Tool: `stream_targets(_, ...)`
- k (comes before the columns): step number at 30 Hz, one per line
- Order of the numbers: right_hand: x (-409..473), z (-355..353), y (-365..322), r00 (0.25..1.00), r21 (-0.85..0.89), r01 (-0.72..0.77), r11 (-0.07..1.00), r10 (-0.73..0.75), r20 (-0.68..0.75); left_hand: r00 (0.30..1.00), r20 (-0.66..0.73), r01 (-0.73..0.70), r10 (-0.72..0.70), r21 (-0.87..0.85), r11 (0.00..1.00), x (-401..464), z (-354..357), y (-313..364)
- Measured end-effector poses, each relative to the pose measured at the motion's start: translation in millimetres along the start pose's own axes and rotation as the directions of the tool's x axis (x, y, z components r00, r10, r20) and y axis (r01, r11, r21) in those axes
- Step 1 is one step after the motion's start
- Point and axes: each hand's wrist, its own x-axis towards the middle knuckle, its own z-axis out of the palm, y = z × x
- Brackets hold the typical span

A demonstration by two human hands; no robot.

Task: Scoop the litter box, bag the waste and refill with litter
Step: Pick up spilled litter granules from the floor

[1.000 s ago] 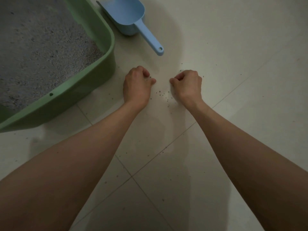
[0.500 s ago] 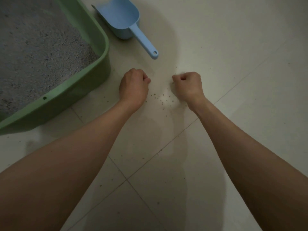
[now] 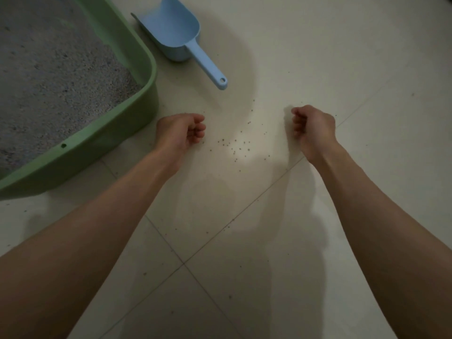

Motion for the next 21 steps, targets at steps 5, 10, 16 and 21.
stream_targets(5, 1, 3, 10, 0.966, -0.604, 0.192, 0.773, -0.259, -0.025, 0.991, -0.061, -0.089, 0.118, 0.354, 0.931, 3, 1, -2)
stream_targets(10, 0, 13, 6, 0.954, -0.731, 0.223, 0.645, -0.299, 0.028, 0.963, -0.066, -0.162, 0.262, 0.638, 0.753, -1, -7, -12)
stream_targets(16, 2, 17, 4, 0.945, -0.784, 0.230, 0.577, -0.325, 0.038, 0.919, 0.114, -0.326, 0.378, 0.759, 0.563, -13, -14, -23)
stream_targets(21, -1, 19, 4, 0.951, -0.793, 0.230, 0.563, -0.303, 0.061, 0.890, 0.172, -0.380, 0.423, 0.792, 0.477, -20, -8, -37)
